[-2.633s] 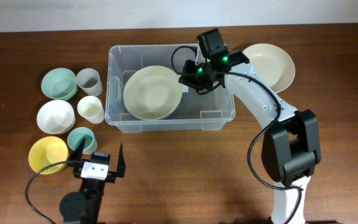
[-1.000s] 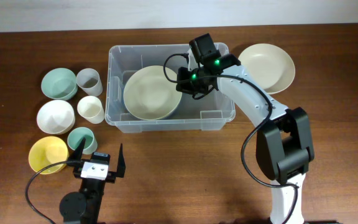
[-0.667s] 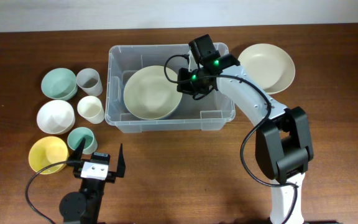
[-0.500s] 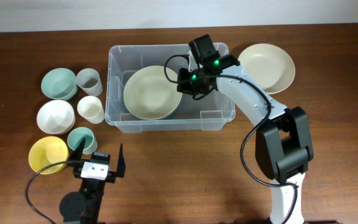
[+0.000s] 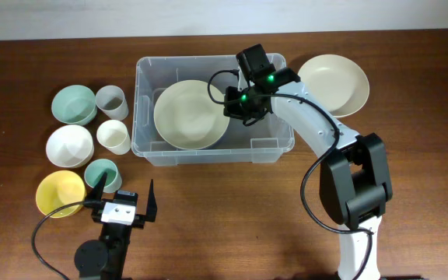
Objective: Pack container
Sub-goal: 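Move the right gripper to the remaining cream plate at right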
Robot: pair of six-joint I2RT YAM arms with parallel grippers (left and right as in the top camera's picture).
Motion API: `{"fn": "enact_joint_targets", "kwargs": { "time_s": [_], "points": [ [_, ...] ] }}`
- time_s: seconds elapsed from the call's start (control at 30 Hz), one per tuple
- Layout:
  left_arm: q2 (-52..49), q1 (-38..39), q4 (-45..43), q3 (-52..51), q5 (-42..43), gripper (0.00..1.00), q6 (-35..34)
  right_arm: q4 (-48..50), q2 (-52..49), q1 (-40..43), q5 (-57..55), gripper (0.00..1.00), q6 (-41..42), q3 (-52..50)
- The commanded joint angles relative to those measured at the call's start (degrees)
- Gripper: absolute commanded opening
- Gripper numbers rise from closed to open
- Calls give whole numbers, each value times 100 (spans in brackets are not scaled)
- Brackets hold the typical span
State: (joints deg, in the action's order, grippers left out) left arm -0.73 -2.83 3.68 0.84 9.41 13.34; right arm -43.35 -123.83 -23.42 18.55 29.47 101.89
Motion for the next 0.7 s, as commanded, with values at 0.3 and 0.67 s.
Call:
{"fn": "enact_joint_targets", "kwargs": {
  "time_s": [0.3,0.67],
  "points": [
    [35,-33,7,-33,-22,100,44,177,-20,-13,26,4,-79,50],
    [35,-33,7,-33,-22,100,44,-1014,409,201,-863,38,-525,1725]
  ]
}}
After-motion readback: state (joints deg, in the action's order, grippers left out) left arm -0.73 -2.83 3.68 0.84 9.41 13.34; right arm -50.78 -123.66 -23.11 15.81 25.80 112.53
